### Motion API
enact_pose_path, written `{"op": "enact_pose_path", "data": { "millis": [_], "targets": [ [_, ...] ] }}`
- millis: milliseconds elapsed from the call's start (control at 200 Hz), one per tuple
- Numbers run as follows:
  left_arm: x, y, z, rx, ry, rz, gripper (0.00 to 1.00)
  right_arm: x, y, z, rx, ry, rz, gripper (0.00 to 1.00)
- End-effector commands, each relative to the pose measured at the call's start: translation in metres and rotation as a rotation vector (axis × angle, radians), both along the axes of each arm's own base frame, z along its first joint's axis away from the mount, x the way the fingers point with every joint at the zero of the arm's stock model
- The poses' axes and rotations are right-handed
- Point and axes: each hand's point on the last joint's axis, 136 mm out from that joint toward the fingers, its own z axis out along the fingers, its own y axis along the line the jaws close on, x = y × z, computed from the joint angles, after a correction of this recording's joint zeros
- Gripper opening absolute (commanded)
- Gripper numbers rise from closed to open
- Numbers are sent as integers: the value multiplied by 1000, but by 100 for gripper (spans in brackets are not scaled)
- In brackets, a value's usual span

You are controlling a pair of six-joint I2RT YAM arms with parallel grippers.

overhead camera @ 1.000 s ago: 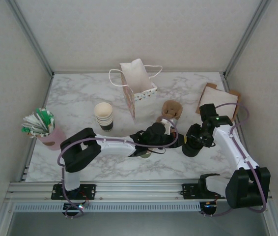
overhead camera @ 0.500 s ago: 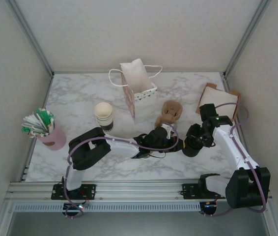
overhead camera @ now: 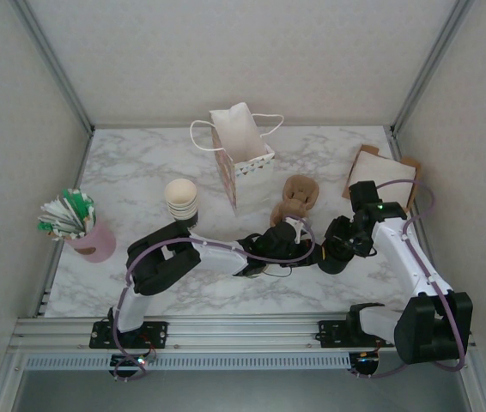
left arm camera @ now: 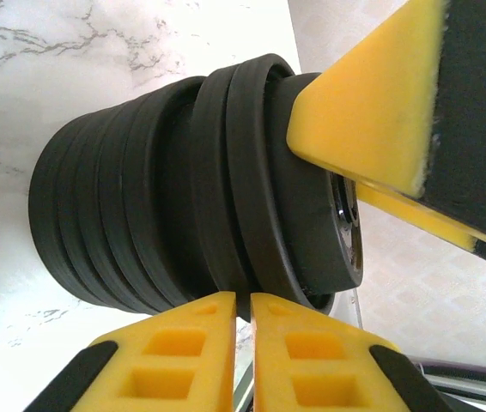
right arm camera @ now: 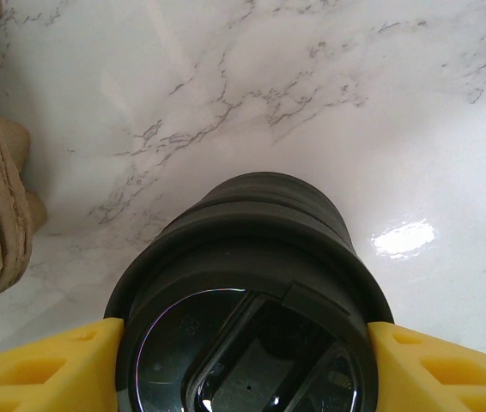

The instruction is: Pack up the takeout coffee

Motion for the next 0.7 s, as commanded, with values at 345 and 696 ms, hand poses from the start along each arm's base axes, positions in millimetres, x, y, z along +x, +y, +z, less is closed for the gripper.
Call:
{"op": "enact_pose_path", "data": {
  "millis": [345,696],
  "targets": [
    [-1,-10,21,-47,-26,-24,18,1,3,7,20,-11,14,67],
    [-2,-6,33,-68,-41,-21,18,1,3,8,23,-12,16,67]
  ]
}}
